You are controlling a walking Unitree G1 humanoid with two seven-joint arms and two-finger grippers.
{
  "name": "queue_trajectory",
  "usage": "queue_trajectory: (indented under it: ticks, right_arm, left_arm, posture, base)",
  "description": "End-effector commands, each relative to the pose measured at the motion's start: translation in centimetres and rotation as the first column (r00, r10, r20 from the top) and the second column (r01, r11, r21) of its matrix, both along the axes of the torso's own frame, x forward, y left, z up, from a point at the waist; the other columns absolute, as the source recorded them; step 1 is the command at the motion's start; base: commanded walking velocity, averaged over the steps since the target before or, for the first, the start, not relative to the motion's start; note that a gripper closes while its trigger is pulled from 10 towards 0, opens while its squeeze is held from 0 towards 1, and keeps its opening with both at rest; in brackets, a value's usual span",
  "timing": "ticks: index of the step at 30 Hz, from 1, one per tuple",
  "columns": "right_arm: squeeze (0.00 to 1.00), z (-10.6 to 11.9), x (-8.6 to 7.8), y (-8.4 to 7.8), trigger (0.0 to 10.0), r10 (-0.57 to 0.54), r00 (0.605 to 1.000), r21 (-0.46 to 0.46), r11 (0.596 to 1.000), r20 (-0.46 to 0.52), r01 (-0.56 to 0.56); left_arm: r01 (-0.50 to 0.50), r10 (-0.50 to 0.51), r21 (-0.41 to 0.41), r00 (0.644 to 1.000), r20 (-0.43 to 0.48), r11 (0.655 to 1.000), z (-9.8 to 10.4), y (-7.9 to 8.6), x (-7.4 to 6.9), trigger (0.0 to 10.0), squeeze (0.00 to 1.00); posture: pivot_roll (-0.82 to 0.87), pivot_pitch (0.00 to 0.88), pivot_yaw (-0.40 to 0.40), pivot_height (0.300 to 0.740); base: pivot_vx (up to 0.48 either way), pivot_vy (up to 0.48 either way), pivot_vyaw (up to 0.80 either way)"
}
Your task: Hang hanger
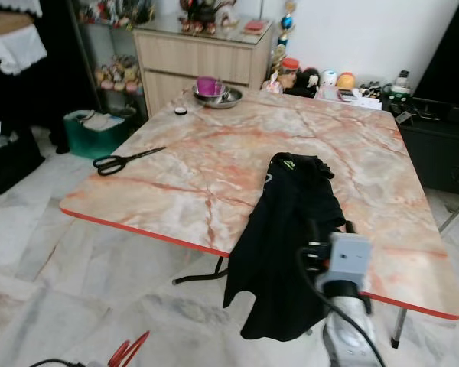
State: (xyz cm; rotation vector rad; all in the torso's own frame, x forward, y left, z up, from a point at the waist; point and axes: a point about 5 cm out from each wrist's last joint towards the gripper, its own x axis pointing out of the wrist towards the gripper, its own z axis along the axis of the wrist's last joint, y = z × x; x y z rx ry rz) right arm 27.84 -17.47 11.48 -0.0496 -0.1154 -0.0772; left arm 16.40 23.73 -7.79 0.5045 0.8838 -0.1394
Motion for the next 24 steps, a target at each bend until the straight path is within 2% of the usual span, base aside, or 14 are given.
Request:
queue_trajectory:
  ticks: [1, 19, 24]
  right_arm:
    - [0.00, 0.00, -0.13, -0.99, 10.0, -0.031, 1.000, -0.018, 0.999, 0.002, 0.031]
    - [0.00, -0.22, -0.11, -0.98, 10.0, -0.038, 0.999, -0.003, 0.999, -0.001, 0.037]
    - [0.00, -0.57, -0.12, -1.33, 10.0, -0.057, 0.998, 0.013, 0.998, -0.013, 0.057]
  left_arm:
    - [0.006, -0.006, -0.017, 1.000, -0.014, 1.000, -0.28, -0.64, -0.22, 10.0, 0.00]
    - [0.002, -0.003, -0.026, 1.000, -0.028, 1.000, -0.54, -0.93, -0.65, 10.0, 0.00]
    - [-0.002, 0.001, -0.028, 1.000, -0.026, 1.000, -0.52, -0.97, -0.55, 10.0, 0.00]
  posture:
    - [0.14, 0.035, -0.035, 0.740]
    - [0.14, 0.027, -0.029, 0.740]
    - [0.14, 0.043, -0.031, 0.740]
  base:
    - [0.000, -0.480, 0.00]
    - [0.000, -0.480, 0.00]
    - [0.000, -0.480, -0.75]
